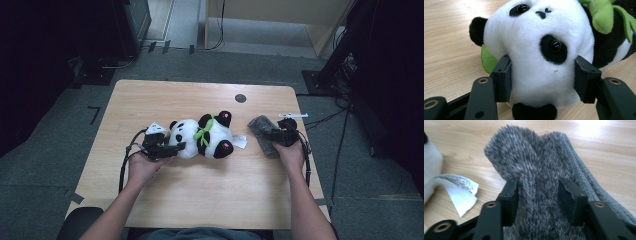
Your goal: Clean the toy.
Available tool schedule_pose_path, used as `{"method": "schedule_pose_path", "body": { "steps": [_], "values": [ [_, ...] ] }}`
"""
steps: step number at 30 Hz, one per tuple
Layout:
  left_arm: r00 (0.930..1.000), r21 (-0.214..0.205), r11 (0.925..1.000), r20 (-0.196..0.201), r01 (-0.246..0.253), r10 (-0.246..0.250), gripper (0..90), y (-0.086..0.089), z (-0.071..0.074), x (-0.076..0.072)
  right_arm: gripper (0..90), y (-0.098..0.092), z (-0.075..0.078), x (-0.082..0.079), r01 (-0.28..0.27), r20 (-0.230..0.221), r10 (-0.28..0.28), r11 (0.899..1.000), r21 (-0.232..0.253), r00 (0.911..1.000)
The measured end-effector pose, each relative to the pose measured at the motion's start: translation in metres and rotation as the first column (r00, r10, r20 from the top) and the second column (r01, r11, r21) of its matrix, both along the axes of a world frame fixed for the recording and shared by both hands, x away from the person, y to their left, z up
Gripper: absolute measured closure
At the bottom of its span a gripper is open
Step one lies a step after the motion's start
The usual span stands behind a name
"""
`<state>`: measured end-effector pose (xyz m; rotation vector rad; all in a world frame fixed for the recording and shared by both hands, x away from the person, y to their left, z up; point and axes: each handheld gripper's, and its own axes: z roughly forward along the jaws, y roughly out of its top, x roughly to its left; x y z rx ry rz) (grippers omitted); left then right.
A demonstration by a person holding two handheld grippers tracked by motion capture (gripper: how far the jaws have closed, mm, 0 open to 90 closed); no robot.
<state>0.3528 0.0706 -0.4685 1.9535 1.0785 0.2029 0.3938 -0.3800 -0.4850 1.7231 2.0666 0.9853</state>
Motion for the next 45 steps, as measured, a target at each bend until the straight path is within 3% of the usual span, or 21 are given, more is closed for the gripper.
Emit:
{"method": "schedule_pose_path", "body": {
  "steps": [5, 9, 20, 29, 38, 45],
  "values": [
    [1.0, 0.0, 1.0, -0.001, 0.0, 0.0, 41.1, 0.0, 0.0, 0.0, 45.6, 0.007, 0.013, -0.006, -0.027, 0.063, 0.026, 1.0, 0.008, 0.9977],
    [1.0, 0.001, 1.0, 0.001, 0.001, -0.001, 41.2, 0.0, 0.0, 0.0, 44.4, 0.014, 0.021, -0.012, -0.05, 0.087, 0.048, 0.999, 0.016, 0.995],
    [1.0, 0.002, 1.0, 0.007, 0.003, -0.003, 41.5, 0.0, 0.001, 0.0, 43.2, 0.032, 0.04, -0.029, -0.108, 0.126, 0.101, 0.993, 0.052, 0.9869],
    [1.0, -0.001, 1.0, 0.004, 0.003, -0.003, 41.4, 0.0, 0.002, 0.002, 41.3, 0.049, 0.053, -0.046, -0.142, 0.154, 0.133, 0.989, 0.05, 0.9791],
    [1.0, -0.002, 1.0, 0.0, 0.001, -0.001, 41.2, 0.0, 0.002, 0.004, 39.4, 0.076, 0.061, -0.06, -0.227, 0.174, 0.216, 0.973, 0.044, 0.9607],
    [1.0, -0.002, 1.0, -0.004, 0.003, -0.003, 41.2, 0.001, 0.003, 0.004, 36.6, 0.096, 0.064, -0.066, -0.295, 0.2, 0.279, 0.954, 0.053, 0.9392]
  ]
}}
